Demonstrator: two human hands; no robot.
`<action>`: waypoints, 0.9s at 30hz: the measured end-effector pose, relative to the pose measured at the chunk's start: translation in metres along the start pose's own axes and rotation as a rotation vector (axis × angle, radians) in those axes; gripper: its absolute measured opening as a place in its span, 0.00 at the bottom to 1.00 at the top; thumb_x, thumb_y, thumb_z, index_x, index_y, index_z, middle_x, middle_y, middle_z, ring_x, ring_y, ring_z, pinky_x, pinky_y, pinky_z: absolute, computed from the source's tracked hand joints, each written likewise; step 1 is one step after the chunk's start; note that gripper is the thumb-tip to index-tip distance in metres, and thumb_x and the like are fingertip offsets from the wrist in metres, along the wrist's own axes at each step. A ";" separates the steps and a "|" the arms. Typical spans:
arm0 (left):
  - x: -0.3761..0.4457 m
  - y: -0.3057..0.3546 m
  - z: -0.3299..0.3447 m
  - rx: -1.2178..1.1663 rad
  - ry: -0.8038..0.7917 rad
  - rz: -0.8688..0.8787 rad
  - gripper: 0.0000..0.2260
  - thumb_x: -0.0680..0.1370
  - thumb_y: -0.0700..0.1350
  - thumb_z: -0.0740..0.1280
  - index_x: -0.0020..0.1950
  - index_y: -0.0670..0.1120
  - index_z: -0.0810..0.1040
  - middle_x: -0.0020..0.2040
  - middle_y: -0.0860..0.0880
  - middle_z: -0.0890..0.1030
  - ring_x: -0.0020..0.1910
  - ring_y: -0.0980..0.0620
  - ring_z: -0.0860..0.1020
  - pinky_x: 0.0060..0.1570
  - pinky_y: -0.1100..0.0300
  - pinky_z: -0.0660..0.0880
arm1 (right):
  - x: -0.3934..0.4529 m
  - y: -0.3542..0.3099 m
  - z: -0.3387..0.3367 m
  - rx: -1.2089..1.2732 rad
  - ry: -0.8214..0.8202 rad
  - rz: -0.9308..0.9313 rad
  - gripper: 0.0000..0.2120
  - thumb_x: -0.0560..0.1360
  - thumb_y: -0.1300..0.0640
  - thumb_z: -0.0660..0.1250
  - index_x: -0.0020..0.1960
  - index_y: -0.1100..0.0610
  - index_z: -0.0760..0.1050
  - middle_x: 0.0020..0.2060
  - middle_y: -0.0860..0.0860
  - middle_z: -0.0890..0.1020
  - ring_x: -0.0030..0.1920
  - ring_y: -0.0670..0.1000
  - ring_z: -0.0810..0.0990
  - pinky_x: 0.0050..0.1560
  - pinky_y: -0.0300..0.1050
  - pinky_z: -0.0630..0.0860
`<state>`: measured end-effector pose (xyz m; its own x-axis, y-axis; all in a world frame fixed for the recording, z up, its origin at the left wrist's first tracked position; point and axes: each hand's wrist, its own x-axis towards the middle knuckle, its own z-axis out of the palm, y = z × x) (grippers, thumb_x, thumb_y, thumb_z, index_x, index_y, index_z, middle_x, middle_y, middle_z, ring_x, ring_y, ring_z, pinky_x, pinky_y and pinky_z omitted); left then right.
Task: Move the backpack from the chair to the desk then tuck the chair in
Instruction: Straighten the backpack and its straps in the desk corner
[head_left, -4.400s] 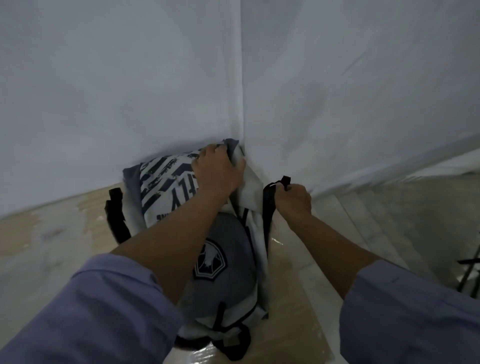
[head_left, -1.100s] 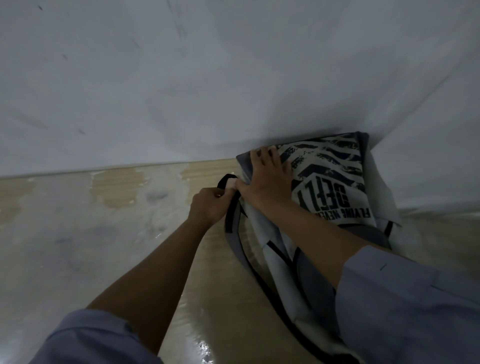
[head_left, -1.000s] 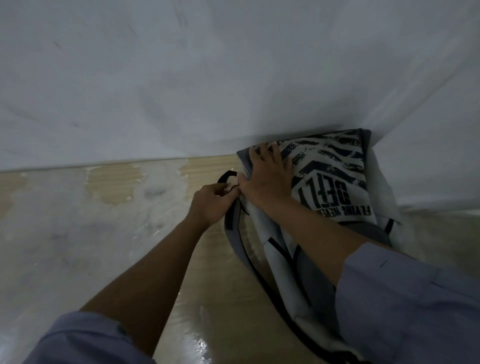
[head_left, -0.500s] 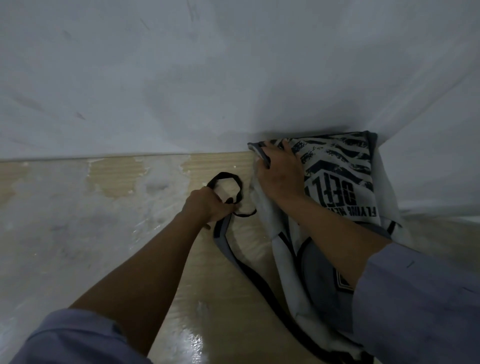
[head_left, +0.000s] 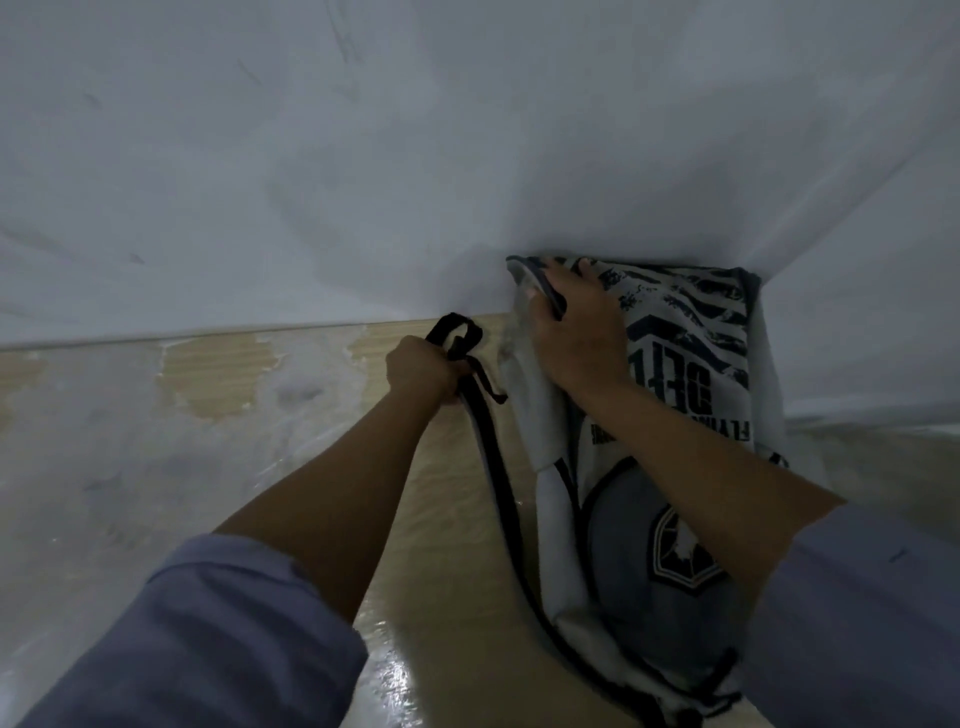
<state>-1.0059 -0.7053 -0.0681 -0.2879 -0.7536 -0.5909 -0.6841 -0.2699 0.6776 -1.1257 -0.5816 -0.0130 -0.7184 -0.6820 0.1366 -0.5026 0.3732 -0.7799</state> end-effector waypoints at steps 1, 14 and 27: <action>0.005 0.005 0.004 -0.042 0.028 0.003 0.18 0.67 0.42 0.82 0.51 0.34 0.82 0.49 0.36 0.84 0.45 0.38 0.85 0.47 0.44 0.84 | 0.003 0.002 -0.003 0.017 0.010 -0.018 0.15 0.82 0.56 0.61 0.64 0.56 0.81 0.61 0.53 0.83 0.65 0.55 0.76 0.74 0.54 0.69; 0.029 0.014 0.029 -0.371 -0.426 -0.197 0.10 0.78 0.28 0.62 0.56 0.34 0.81 0.47 0.41 0.85 0.43 0.49 0.83 0.37 0.61 0.83 | 0.015 0.017 0.006 0.030 0.039 -0.107 0.12 0.82 0.62 0.63 0.62 0.58 0.81 0.53 0.56 0.85 0.56 0.51 0.78 0.72 0.58 0.70; 0.007 0.011 0.046 -0.534 -0.095 -0.202 0.12 0.83 0.45 0.59 0.57 0.41 0.79 0.52 0.43 0.83 0.50 0.45 0.83 0.41 0.55 0.81 | 0.004 0.029 0.000 -0.135 -0.279 -0.002 0.23 0.86 0.50 0.52 0.78 0.56 0.64 0.79 0.54 0.63 0.81 0.55 0.54 0.81 0.58 0.51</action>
<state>-1.0464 -0.6864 -0.0846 -0.2625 -0.6054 -0.7514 -0.3058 -0.6863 0.6599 -1.1432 -0.5733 -0.0348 -0.5669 -0.8223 -0.0495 -0.5764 0.4388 -0.6893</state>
